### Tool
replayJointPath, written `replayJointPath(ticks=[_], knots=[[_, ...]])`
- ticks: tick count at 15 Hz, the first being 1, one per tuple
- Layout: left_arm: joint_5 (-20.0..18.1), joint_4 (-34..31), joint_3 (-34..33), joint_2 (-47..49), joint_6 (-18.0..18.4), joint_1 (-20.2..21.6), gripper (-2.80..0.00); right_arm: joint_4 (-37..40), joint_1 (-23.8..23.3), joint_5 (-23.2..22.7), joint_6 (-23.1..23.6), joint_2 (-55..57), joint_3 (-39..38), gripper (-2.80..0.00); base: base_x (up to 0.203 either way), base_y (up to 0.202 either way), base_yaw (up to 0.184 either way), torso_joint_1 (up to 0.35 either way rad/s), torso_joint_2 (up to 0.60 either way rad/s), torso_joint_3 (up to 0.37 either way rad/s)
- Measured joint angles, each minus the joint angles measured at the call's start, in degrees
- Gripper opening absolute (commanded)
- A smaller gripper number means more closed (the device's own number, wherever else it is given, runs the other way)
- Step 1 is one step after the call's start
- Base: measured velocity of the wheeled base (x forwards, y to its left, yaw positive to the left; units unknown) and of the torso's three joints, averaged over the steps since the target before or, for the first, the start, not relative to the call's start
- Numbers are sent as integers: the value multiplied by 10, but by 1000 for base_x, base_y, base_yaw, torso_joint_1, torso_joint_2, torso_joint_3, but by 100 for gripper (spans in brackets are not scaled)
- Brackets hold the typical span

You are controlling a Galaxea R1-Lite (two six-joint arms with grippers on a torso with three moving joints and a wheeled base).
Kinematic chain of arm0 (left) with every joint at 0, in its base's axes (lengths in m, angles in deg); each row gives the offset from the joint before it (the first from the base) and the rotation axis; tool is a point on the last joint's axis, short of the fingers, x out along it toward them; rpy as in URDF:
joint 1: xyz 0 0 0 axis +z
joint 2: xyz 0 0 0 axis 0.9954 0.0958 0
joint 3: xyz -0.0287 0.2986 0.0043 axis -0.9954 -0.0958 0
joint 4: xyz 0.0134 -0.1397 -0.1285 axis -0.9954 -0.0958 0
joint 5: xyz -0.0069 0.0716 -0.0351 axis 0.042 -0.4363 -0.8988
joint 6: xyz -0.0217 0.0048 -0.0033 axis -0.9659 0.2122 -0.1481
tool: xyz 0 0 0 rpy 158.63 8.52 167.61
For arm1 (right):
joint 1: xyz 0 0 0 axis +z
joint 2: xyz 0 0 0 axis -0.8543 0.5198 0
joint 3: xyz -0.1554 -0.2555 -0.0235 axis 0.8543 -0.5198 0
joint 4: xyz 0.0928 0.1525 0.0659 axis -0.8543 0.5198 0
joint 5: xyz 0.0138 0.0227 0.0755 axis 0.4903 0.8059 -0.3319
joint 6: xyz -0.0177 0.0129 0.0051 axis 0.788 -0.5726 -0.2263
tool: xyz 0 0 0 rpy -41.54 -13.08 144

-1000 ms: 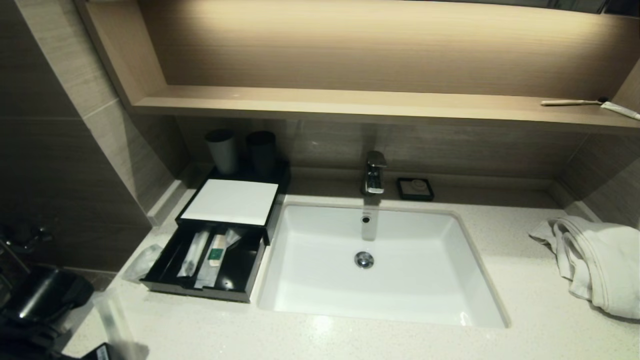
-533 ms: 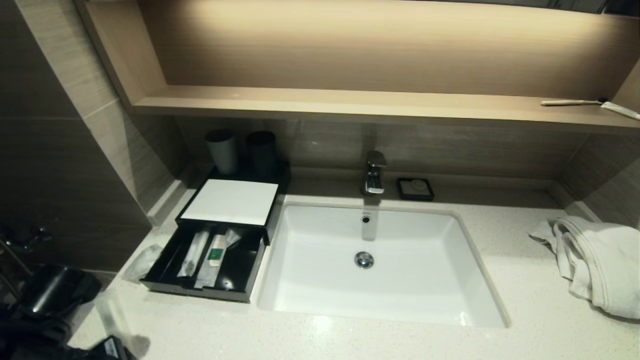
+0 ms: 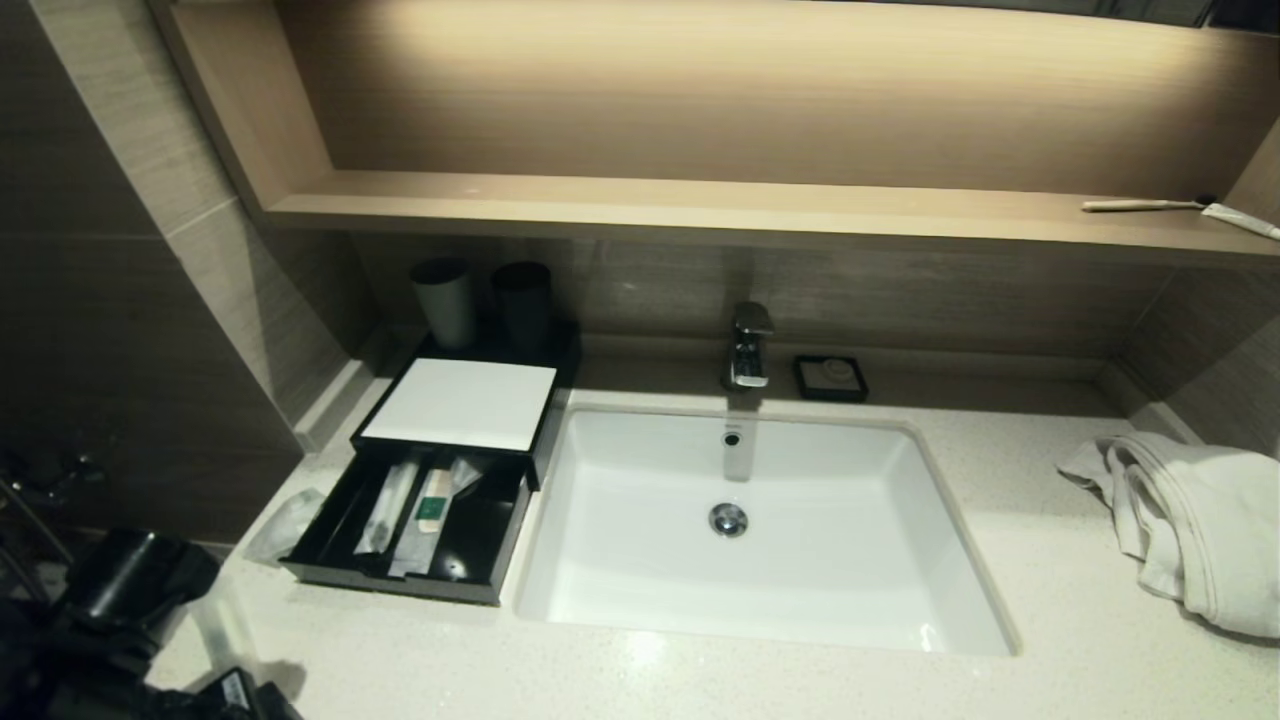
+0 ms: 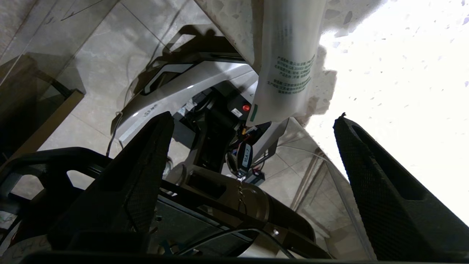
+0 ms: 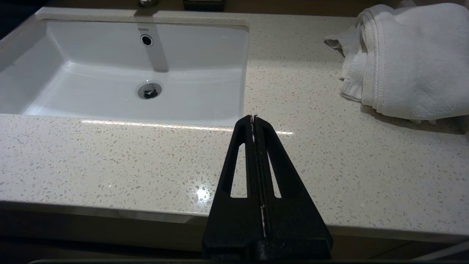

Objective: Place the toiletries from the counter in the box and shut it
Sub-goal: Pick up the bathroom toiletry

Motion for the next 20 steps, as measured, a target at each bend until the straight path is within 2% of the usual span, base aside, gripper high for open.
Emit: replayJointPath(ticks=[17, 20], knots=[[-2, 17, 0, 27, 0, 8, 0, 0, 0, 0, 0, 0, 0, -280, 0, 0, 0, 0, 0, 0], [-3, 46, -8, 30, 0, 8, 0, 0, 0, 0, 0, 0, 0, -280, 0, 0, 0, 0, 0, 0]])
